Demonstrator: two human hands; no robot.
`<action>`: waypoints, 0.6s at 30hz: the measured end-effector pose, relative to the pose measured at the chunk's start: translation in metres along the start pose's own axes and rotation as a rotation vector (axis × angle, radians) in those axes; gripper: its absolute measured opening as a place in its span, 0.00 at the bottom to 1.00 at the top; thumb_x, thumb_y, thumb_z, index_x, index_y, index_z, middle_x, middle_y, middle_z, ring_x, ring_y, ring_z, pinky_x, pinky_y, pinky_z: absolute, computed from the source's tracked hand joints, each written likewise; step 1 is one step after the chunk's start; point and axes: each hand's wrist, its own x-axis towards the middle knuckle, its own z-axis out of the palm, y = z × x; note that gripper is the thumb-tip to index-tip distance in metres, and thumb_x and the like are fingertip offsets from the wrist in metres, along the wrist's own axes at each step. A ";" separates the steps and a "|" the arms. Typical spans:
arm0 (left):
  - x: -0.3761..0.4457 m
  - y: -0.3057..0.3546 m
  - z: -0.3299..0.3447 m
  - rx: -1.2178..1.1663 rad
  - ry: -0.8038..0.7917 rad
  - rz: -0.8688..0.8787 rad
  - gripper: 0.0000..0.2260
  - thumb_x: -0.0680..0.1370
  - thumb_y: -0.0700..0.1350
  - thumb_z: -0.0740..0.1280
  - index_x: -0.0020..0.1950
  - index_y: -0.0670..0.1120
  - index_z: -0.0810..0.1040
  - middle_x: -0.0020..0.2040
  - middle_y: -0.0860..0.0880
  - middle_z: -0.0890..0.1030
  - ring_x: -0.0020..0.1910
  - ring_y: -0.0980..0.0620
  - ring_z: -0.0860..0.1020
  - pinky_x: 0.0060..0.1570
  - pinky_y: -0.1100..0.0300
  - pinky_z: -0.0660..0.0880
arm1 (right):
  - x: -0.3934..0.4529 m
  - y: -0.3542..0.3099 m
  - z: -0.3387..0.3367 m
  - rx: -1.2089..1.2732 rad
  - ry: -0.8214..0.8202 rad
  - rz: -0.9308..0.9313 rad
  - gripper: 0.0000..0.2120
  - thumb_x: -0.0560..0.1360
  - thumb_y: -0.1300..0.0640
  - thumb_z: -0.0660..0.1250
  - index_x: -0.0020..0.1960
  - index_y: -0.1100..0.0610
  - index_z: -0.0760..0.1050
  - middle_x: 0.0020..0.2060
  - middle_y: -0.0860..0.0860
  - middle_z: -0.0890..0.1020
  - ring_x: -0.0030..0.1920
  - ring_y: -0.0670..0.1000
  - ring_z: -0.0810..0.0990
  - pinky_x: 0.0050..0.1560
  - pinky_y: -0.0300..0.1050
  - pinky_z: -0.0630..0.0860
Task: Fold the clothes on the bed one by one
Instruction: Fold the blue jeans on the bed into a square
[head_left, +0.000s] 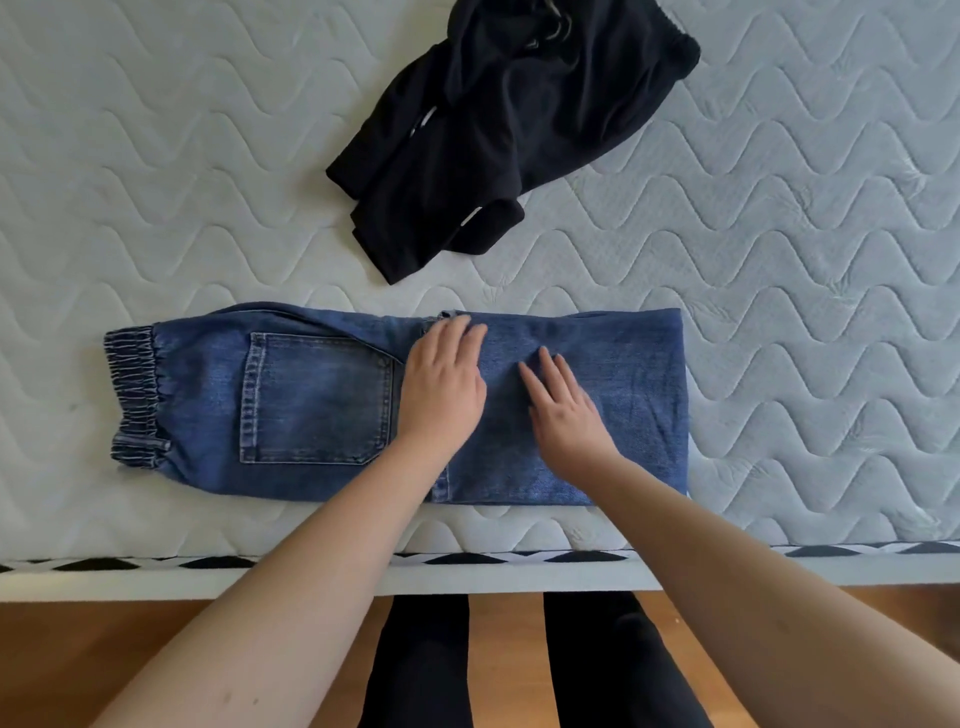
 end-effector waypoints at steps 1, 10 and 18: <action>0.000 0.001 0.006 0.091 -0.064 0.062 0.24 0.79 0.44 0.60 0.76 0.43 0.65 0.76 0.43 0.65 0.74 0.42 0.64 0.73 0.47 0.62 | 0.001 0.002 0.000 0.036 -0.010 -0.005 0.28 0.83 0.60 0.52 0.80 0.53 0.47 0.80 0.51 0.44 0.79 0.52 0.42 0.75 0.50 0.53; -0.016 -0.038 0.026 0.441 -0.133 0.154 0.29 0.84 0.59 0.48 0.81 0.46 0.46 0.81 0.47 0.49 0.80 0.49 0.49 0.78 0.49 0.50 | 0.004 0.053 -0.029 -0.079 0.292 0.017 0.29 0.81 0.54 0.59 0.79 0.57 0.55 0.79 0.52 0.56 0.79 0.53 0.53 0.77 0.52 0.50; -0.017 -0.047 0.037 0.496 -0.224 0.114 0.33 0.80 0.64 0.36 0.80 0.45 0.38 0.80 0.47 0.39 0.79 0.49 0.41 0.78 0.49 0.43 | 0.030 0.098 -0.029 -0.209 0.042 -0.036 0.36 0.79 0.33 0.47 0.80 0.49 0.40 0.80 0.47 0.45 0.79 0.47 0.43 0.78 0.48 0.44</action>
